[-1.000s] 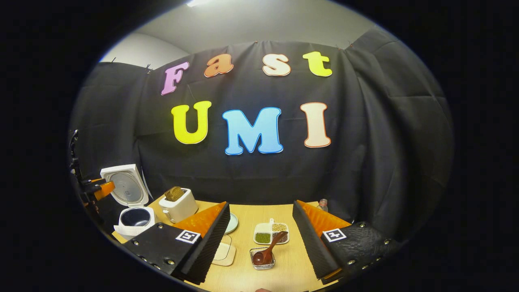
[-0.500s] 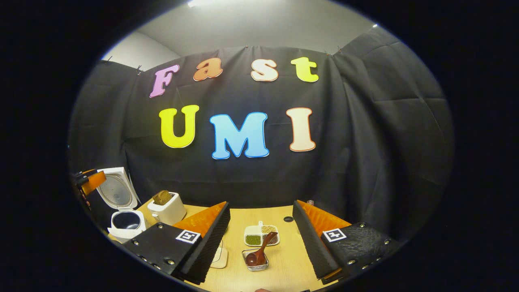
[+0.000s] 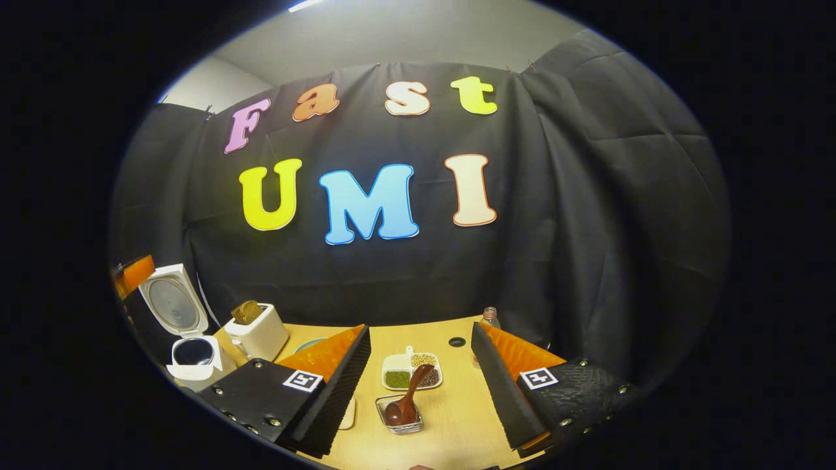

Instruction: Close the left gripper, press the button to open the rice cooker; take a wooden spoon from the chopstick holder with the right hand, scoop a spoonful of rice and pour it into the rice cooker, then put the wooden spoon back into the chopstick holder.

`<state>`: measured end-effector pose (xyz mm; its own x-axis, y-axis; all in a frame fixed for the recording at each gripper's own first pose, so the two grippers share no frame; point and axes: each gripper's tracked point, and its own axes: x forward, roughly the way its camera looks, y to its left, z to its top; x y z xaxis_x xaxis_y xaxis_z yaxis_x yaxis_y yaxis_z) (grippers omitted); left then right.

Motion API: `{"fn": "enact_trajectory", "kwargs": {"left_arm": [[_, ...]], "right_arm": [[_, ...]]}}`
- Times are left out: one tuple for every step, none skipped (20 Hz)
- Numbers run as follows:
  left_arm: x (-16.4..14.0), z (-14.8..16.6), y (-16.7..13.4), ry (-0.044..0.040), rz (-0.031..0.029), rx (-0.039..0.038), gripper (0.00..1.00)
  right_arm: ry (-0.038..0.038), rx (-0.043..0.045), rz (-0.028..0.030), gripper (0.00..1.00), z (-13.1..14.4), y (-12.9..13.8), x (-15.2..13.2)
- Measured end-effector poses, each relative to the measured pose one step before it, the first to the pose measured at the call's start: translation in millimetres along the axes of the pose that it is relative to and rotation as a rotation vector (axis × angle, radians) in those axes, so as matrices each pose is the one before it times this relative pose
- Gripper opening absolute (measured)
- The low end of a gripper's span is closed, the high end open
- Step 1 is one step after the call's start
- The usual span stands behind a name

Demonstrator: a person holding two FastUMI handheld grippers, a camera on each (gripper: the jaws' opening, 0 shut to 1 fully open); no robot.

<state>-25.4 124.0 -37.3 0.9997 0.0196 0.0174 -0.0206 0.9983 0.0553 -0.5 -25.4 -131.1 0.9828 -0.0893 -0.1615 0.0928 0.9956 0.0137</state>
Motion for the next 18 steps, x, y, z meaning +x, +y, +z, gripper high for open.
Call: {"fn": "enact_trajectory", "kwargs": {"left_arm": [[-0.17, 2.85, -4.73, -0.00999, 0.002, -0.00273, 0.92], [0.79, 0.27, -5.64, -0.00346, -0.00066, -0.0057, 0.92], [0.08, -3.77, -5.2, 0.00311, -0.00218, -0.0073, 0.92], [0.66, -3.83, -3.49, -0.00028, -0.00091, -0.00666, 0.92], [0.2, -3.35, -4.1, -0.00097, -0.00145, -0.00593, 0.99], [0.23, -6.96, -2.57, 0.00843, 0.00182, -0.00814, 0.95], [-0.34, -7.17, -3.61, 0.01307, 0.00107, -0.00685, 0.92], [-0.18, -8.27, -4.16, 0.01494, 0.00248, -0.00105, 0.92], [-0.51, -4.71, -1.75, 0.01183, 0.00697, 0.00774, 0.92], [0.42, -3.03, -1.77, 0.00788, 0.00859, 0.01589, 0.99], [-0.64, -1.16, -2.48, 0.00192, 0.00183, 0.01963, 0.99], [0.71, -1.48, -2.04, -0.00457, 0.00433, 0.02092, 0.99], [1.52, -2.45, -1.14, -0.00519, 0.003, 0.01975, 0.99], [0.92, -5.9, -1.67, 0.00357, 0.00076, 0.01326, 0.99], [2.81, -4.29, -1.83, 0.00938, 0.00351, 0.00838, 0.95], [1.65, -4.91, -1.84, 0.00847, 0.00266, 0.00549, 0.95], [2.88, -4.85, -1.74, 0.00971, 0.00618, 0.00791, 0.92], [3.08, -4.56, 1.6, 0.0108, 0.00876, 0.0142, 0.92]], "right_arm": [[0.00407, -0.00402, 0.00549, 0.94, -6.75, -1.56, 5.98], [0.00447, -0.0111, 0.00503, 0.94, -7.21, -2.5, 6.22], [0.00773, -0.01053, 0.00219, 0.94, -8.59, -2.58, 6.84], [0.0093, -0.00266, 0.00866, 0.94, -7.18, -0.26, 7.42], [0.0142, 0.00087, 0.00781, 0.94, -10.28, 0.2, 7.93], [0.01948, 0.00585, 0.00251, 0.94, -9.97, -1.0, 8.74], [0.01533, 0.01124, 0.0085, 0.95, -10.06, -0.17, 7.82], [0.01702, 0.00746, 0.0074, 0.95, -10.31, 0.36, 9.05], [0.02482, 0.00538, 0.00656, 0.95, -11.71, -1.59, 8.65], [0.02316, 0.01241, 0.01144, 0.95, -8.86, -0.05, 7.53], [0.01571, 0.00677, 0.00742, 0.94, -6.88, -0.83, 7.24], [0.0097, -0.00033, 0.00325, 0.95, -6.2, -1.87, 7.93], [0.01209, -0.00549, -0.00007, 0.95, -8.03, -1.95, 9.24], [0.01691, -0.00254, 0.00271, 0.95, -8.62, -1.12, 9.8], [0.01743, 0.001, 0.00155, 0.95, -7.17, -4.13, 17.7], [0.01936, 0.00248, 0.00303, 0.94, -10.0, -0.61, 9.95], [0.01854, 0.00339, 0.00608, 0.94, -9.26, 0.98, 7.78], [0.01296, 0.004, 0.00929, 0.95, -6.14, 1.96, 8.21]]}}
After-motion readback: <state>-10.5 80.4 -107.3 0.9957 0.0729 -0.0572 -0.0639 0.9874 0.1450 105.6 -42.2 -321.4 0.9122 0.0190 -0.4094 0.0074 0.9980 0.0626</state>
